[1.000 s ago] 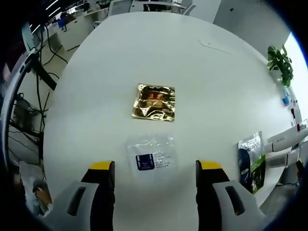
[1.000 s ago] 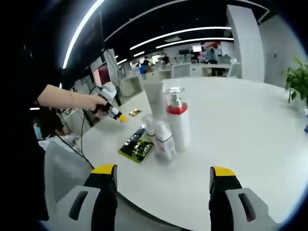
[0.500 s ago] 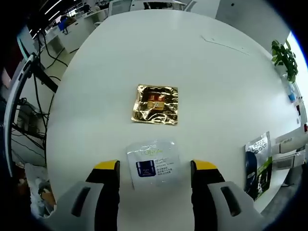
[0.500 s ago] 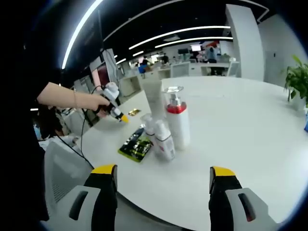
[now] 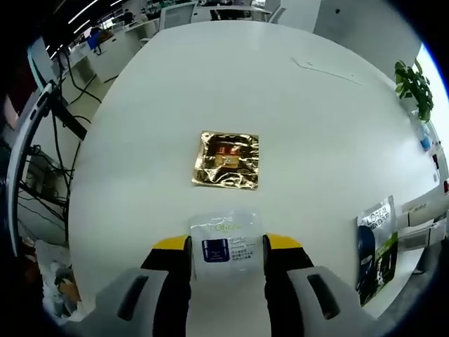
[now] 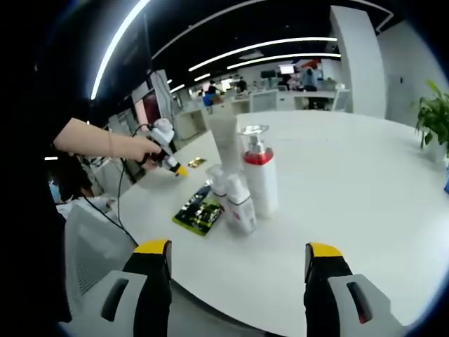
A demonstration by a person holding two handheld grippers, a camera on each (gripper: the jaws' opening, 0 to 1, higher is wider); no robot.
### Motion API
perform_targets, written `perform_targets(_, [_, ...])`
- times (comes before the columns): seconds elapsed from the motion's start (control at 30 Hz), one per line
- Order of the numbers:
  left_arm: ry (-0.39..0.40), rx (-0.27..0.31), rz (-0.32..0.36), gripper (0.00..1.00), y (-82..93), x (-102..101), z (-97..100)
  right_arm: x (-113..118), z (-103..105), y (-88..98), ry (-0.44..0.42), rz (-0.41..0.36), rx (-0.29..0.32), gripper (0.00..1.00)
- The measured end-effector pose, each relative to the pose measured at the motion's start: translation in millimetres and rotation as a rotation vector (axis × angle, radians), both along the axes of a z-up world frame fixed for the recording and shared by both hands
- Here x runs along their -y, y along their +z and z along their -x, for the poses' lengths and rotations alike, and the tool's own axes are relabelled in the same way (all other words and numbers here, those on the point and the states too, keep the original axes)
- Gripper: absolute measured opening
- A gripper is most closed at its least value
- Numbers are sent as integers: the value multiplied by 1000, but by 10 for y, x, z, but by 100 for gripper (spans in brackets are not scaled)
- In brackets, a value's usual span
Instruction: Arrange the skincare products in the storage area until every visible bottle or jar stands upright without overlapping.
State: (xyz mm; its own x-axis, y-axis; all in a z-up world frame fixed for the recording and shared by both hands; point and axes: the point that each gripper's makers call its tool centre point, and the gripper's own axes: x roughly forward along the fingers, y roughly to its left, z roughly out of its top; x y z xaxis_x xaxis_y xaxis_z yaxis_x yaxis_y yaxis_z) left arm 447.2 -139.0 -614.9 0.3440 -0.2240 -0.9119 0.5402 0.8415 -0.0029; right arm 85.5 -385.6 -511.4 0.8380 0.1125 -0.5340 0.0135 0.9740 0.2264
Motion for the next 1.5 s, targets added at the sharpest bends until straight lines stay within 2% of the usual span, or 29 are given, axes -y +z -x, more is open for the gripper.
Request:
perform_targets(0.17, [24, 4, 29, 35, 52, -9, 59, -2, 1, -1, -1, -1, -2, 80])
perform_targets(0.37, [35, 13, 64, 35, 147, 28, 23, -23, -1, 3, 7, -2, -4, 80])
perform_targets(0.53, [32, 21, 98, 34, 235, 62, 90, -45, -4, 14, 19, 4, -1, 80])
perform_targets(0.63, [29, 22, 110, 34, 317, 77, 213, -47, -5, 14, 22, 3, 2, 80])
perform_targets(0.77, [35, 21, 124, 34, 269, 69, 189, -52, -8, 29, 25, 8, 11, 80])
perform_targets(0.9, [37, 20, 137, 34, 341, 83, 316, -63, -14, 44, 34, 9, 19, 79])
perform_targets(0.97, [35, 18, 145, 34, 354, 73, 318, -69, -15, 51, 38, 10, 25, 79])
perform_targets(1.17, [10, -9, 176, 34, 443, 171, 570, -76, -15, 85, 44, 13, 42, 79])
perform_targets(1.5, [-48, -51, 206, 34, 430, 217, 939, -109, -16, 112, 69, 17, 59, 77])
